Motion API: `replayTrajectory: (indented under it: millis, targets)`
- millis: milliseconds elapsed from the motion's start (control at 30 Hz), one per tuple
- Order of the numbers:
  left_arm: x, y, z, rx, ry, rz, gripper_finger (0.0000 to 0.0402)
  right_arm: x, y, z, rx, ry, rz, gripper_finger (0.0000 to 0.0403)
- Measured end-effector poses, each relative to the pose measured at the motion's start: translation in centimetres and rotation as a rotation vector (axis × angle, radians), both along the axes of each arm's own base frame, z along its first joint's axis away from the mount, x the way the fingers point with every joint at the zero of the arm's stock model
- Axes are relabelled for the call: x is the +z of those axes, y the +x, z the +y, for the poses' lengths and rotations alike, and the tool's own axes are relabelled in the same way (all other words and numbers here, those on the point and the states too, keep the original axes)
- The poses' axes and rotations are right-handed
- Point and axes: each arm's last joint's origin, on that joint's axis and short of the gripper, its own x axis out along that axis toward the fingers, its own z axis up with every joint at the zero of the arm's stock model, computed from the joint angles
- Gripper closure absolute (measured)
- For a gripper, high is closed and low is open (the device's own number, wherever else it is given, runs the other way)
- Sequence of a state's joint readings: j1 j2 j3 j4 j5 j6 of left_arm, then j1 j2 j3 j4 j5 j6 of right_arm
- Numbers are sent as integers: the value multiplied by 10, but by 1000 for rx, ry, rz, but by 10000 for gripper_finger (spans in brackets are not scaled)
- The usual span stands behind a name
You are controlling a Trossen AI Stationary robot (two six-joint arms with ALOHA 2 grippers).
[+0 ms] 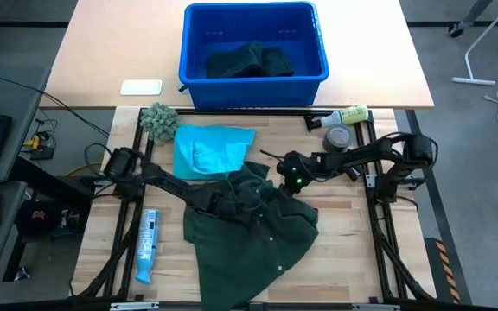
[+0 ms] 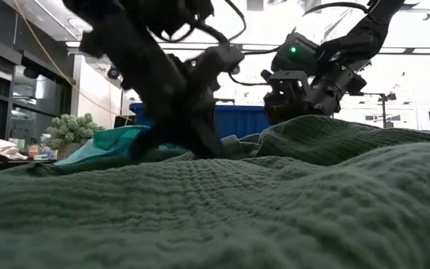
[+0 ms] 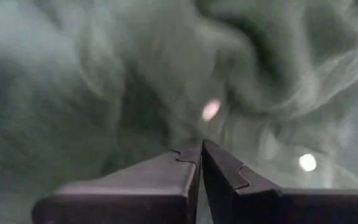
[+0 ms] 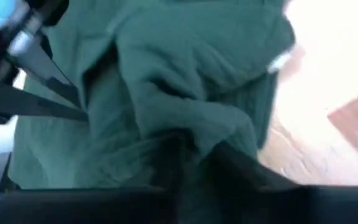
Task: Fold laundry
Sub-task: Fold the green polo shirt from the blue laundry bin
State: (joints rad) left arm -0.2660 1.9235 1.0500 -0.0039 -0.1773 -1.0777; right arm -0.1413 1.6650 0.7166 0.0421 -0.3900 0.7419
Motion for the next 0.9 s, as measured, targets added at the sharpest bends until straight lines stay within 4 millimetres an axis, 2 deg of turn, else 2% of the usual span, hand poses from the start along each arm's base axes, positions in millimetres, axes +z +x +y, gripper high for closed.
replayTrajectory:
  millis: [67,233,300,433,533,600,667,767,900]
  targets:
    - [-9,0,-4,-16,-58,34,402,0,0,2,-28,-5,16,385]
    - [-12,-4,-17,-74,-74,55,401,23,-18,-6,-75,-37,76,401]
    - [-12,-5,-20,-96,-64,57,401,38,-30,-11,-80,-76,109,402]
    - [-13,-7,-23,-144,-33,69,402,76,-53,-20,-131,-116,68,403]
    - [-13,-8,-23,-202,-1,76,401,103,-66,-19,-181,-124,-1,403]
    - [-13,-7,-20,-248,11,78,402,117,-69,-10,-145,-70,-67,403]
    - [-14,-6,-16,-302,4,86,402,122,-70,1,-115,-29,-81,403]
    - [-14,-6,-9,-398,-43,110,401,121,-69,14,-110,-77,-70,403]
    - [-4,-8,7,-388,-136,138,402,114,-64,19,-107,-144,-50,396]
